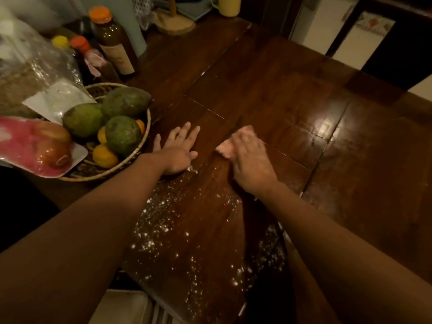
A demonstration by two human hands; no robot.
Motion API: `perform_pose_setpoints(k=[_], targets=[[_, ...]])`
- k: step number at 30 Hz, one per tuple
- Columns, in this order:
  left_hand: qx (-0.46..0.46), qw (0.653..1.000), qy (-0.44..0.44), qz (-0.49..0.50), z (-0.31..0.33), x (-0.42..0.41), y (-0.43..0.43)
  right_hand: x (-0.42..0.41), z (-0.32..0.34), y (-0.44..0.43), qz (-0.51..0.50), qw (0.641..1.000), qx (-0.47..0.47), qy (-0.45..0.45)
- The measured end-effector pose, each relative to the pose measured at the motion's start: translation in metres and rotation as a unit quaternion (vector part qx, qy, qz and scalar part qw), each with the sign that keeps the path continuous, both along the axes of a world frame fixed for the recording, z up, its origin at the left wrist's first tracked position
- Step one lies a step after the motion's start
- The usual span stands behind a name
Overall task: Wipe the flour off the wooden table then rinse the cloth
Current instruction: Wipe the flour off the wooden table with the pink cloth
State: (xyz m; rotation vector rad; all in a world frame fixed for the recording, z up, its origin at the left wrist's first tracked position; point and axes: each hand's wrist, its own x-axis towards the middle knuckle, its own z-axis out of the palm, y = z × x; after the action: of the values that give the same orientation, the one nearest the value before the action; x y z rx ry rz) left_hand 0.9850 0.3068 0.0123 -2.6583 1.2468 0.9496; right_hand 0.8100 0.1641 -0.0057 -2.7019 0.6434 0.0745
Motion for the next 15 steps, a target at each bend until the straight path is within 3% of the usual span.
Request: perform_pose_setpoints(k=[3,6,8,11,15], targets=[[-0.025,0.999,0.022,0.011,-0.005,0.0,0.002,-0.002,0.003,0.02,0.243,0.968,0.059,-0.018],[-0.027,0.999,0.036,0.011,-0.006,0.006,0.002,-0.009,0.002,-0.003,0.341,0.936,0.091,0.01],[-0.031,0.998,0.048,0.008,-0.007,0.006,0.003,-0.003,-0.002,-0.038,0.312,0.947,0.065,0.038],[-0.035,0.998,0.059,0.008,-0.005,0.003,0.005,0.018,-0.01,-0.088,0.142,0.986,0.079,-0.022],[-0.045,0.997,0.064,0.011,-0.006,0.005,0.004,0.092,-0.007,-0.121,-0.052,0.998,0.032,-0.023]])
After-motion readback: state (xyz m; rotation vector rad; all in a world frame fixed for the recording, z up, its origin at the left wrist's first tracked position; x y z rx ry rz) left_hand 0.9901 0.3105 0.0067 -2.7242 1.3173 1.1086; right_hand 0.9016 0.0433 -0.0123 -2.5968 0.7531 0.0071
